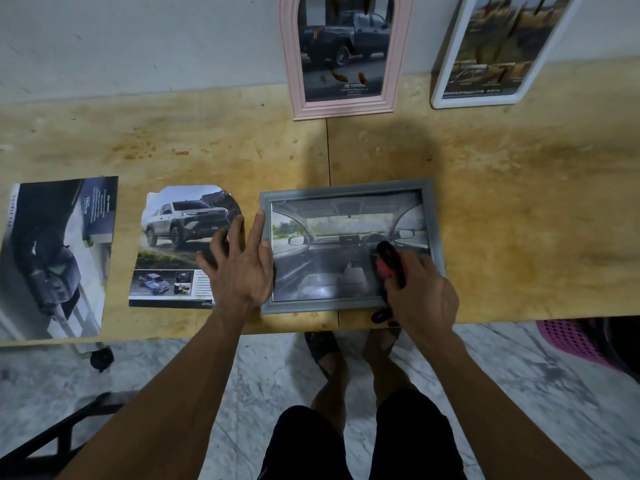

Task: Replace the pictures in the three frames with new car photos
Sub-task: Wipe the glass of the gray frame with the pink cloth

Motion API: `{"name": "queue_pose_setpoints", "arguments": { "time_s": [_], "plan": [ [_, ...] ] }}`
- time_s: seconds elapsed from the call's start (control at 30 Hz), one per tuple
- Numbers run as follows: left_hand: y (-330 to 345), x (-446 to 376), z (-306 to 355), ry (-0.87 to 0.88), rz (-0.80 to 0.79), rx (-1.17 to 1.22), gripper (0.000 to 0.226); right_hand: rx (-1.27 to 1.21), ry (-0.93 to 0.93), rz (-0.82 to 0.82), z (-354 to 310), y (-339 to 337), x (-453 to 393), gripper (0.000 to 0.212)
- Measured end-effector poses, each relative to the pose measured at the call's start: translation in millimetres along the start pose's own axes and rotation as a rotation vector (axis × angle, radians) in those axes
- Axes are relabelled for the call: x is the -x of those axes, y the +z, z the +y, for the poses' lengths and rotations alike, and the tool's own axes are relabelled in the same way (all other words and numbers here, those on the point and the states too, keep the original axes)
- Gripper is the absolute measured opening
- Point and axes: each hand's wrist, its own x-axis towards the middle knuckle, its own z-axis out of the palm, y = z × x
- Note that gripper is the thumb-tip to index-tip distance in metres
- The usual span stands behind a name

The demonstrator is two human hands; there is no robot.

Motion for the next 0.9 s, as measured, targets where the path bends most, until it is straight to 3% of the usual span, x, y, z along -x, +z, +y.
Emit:
{"name": "queue_pose_setpoints", "arguments": {
  "time_s": [0.2, 0.37, 0.53, 0.6, 0.9],
  "plan": [
    [-2, 1, 2, -0.006, -0.006, -0.009, 0.05, 0.051, 0.067, 0.017, 20, -14, -13, 0.019],
    [-1, 1, 5, -0.023, -0.012, -0.011, 0.05, -0.128, 0.183, 0.06, 0, -25, -23, 0.027],
    [-1, 2, 4, -0.013, 0.004, -0.021, 0.05, -0.127, -0.176, -0.031, -47, -4, -50, 0.031],
    [-1, 2, 4, -0.013, 0.006, -0.018, 0.051, -0.054, -0.225, -0.091, -54, 8, -60, 0.03],
    [-1, 3, 7, -0.026, 0.011, -0.026, 0.053, 0.066, 0.033, -0.067, 3, -17, -90, 0.026]
  ]
}}
